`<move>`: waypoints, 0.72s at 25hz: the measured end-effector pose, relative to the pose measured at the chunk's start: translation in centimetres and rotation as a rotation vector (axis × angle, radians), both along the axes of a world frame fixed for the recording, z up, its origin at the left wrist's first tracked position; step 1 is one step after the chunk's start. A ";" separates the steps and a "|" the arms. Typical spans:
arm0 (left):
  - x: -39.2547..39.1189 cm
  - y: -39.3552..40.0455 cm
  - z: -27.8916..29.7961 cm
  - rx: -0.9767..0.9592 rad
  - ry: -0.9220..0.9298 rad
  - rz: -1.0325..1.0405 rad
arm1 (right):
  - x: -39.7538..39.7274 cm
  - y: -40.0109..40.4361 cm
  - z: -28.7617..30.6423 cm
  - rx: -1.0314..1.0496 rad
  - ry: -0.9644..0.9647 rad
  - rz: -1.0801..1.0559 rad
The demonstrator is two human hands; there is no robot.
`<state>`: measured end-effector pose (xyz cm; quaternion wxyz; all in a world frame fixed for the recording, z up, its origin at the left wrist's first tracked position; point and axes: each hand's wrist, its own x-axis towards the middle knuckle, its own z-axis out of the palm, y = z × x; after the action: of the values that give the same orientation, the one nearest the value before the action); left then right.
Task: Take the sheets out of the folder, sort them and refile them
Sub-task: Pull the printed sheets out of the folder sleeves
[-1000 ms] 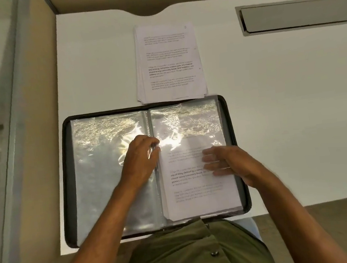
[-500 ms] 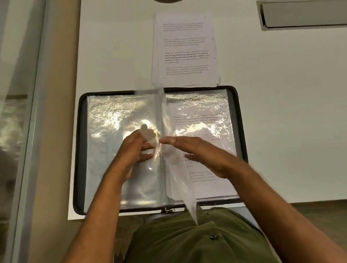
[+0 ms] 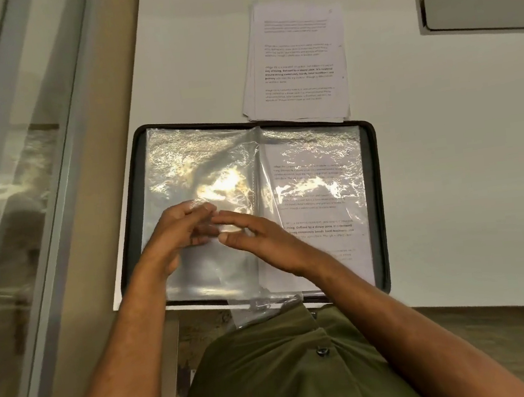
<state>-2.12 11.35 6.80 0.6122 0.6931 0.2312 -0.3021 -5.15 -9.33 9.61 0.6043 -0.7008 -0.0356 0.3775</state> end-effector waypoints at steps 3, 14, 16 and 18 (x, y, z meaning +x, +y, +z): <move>0.0 1.0 -0.4 0.096 -0.030 0.119 | -0.2 -0.5 -1.5 -0.048 -0.071 -0.154; 4.6 4.1 -3.2 0.497 -0.178 0.279 | 0.7 -3.3 -4.6 -0.064 -0.097 -0.242; 5.2 4.3 -3.6 0.578 -0.201 0.267 | 0.8 -4.0 -4.9 -0.077 -0.109 -0.254; 5.5 4.6 -3.9 0.660 -0.207 0.259 | 1.0 -5.1 -5.3 -0.124 -0.145 -0.265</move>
<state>3.38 15.91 2.85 0.4089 0.8453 0.3388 -0.0593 -4.19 -14.43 4.31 0.6000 -0.7609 0.0370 0.2442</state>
